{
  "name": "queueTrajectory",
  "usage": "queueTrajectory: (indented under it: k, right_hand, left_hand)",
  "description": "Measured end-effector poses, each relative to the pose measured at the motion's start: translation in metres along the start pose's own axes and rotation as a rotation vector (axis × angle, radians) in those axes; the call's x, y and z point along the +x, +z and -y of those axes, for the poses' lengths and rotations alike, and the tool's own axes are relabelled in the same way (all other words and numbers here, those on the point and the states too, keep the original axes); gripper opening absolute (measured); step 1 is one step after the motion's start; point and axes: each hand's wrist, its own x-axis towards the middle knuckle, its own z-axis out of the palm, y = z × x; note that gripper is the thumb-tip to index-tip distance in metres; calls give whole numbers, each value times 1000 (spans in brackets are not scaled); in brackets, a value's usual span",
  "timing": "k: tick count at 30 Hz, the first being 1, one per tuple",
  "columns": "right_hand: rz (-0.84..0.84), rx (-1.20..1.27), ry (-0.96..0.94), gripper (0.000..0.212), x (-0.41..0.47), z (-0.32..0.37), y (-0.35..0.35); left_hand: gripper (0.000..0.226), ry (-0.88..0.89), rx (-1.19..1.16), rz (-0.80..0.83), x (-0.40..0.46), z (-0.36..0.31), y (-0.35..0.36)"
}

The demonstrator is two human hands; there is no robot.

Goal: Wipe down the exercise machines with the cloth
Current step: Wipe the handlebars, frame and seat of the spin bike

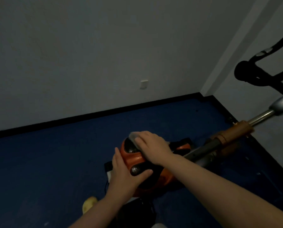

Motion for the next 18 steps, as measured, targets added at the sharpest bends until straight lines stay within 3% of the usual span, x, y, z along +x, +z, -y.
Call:
queueTrajectory:
  k: [4, 7, 9, 11, 13, 16, 18]
  right_hand:
    - [222, 21, -309, 40, 9, 1, -11]
    - [264, 207, -98, 39, 31, -12, -16]
    - [212, 136, -62, 40, 32, -7, -10]
    - [197, -3, -257, 39, 26, 4, -4]
    - [260, -36, -443, 36, 25, 13, -6]
    - [278, 151, -246, 37, 41, 20, -12]
    - [220, 77, -246, 45, 43, 29, -6]
  left_hand:
    - [143, -28, -23, 48, 5, 11, 1]
    - [139, -49, -72, 84, 9, 16, -1]
    - [126, -20, -117, 109, 8, 14, -2]
    - [103, -5, -130, 117, 6, 14, -2]
    - [95, -45, -131, 104, 5, 13, -2]
    - [101, -85, -104, 90, 7, 19, 2]
    - [100, -76, -93, 79, 6, 20, 2]
